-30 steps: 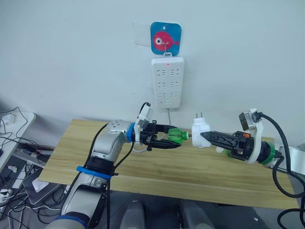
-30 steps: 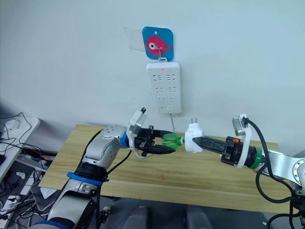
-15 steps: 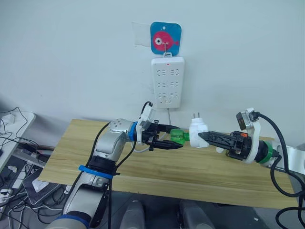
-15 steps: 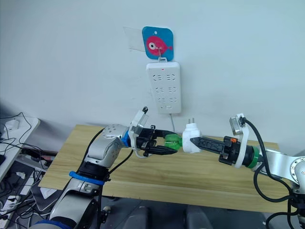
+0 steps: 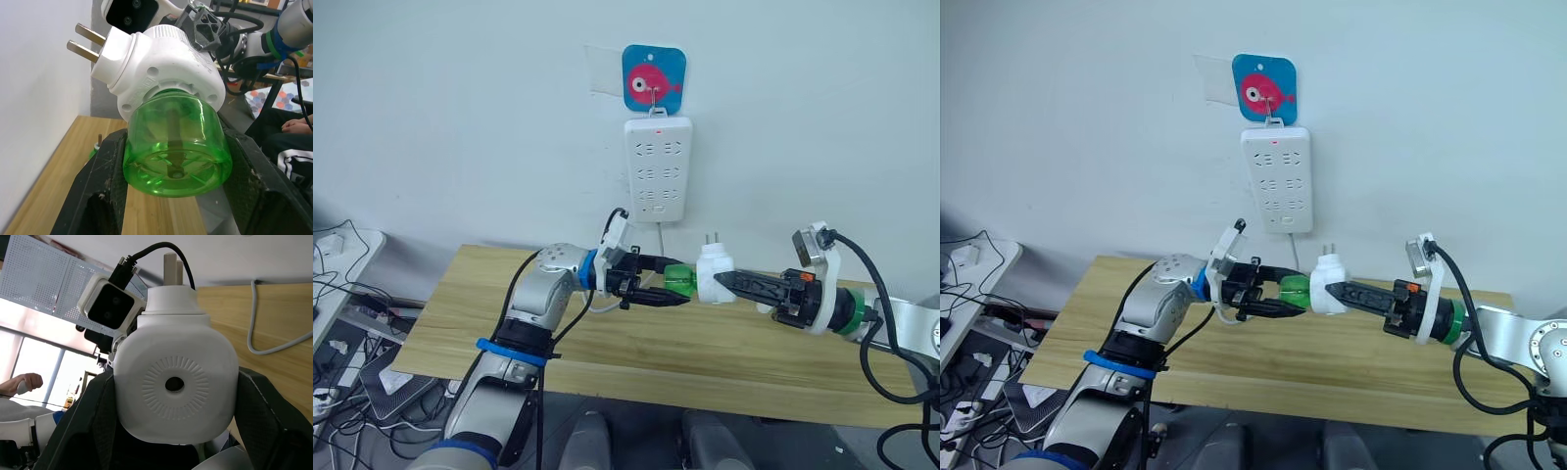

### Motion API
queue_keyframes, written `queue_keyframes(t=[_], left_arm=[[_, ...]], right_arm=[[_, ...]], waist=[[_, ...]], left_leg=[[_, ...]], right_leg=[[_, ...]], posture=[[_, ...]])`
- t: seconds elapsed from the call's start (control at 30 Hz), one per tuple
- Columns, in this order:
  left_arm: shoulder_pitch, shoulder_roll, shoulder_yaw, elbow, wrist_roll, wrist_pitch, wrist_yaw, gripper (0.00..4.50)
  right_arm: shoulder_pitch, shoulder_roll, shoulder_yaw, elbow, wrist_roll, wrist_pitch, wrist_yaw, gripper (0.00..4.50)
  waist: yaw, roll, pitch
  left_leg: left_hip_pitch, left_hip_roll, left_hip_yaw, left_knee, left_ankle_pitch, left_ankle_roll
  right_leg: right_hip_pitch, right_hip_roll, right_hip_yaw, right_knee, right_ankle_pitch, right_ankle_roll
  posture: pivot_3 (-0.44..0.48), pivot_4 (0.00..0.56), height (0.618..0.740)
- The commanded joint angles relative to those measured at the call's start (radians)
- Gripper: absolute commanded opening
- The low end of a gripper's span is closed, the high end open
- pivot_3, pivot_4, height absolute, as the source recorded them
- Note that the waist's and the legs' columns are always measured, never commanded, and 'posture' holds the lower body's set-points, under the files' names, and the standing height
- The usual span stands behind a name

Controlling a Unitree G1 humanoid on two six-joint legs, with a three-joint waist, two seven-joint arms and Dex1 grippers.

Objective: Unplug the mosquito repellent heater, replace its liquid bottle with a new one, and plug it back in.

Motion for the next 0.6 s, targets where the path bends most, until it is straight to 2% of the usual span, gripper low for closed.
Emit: queue_keyframes(t=[0.03,0.5,0.6], left_arm=[[-0.017,-0.017,-0.02,-0.029,-0.009,-0.02,-0.015,2.26],[-0.015,-0.026,-0.023,-0.023,-0.006,-0.029,-0.017,2.26],[-0.013,-0.027,-0.019,-0.014,-0.003,-0.029,-0.01,2.26]], right_arm=[[-0.026,0.008,0.012,-0.053,0.026,-0.011,-0.006,2.93],[-0.048,0.019,0.057,-0.066,0.026,0.003,-0.02,2.93],[-0.049,0.014,0.058,-0.064,0.026,0.014,-0.004,3.93]], waist=[[0.0,0.0,0.0],[0.0,0.0,0.0],[0.0,0.0,0.0]], left_leg=[[0.0,0.0,0.0,0.0,0.0,0.0],[-0.001,0.0,0.0,0.0,0.0,0.0],[-0.001,0.0,0.0,0.0,0.0,0.0]], right_leg=[[0.0,0.0,0.0,0.0,0.0,0.0],[0.0,0.0,0.0,-0.001,0.0,0.0],[0.0,0.0,0.0,-0.001,0.0,0.0]], posture=[[0.044,0.162,0.74],[0.046,0.168,0.74],[0.046,0.168,0.74]])
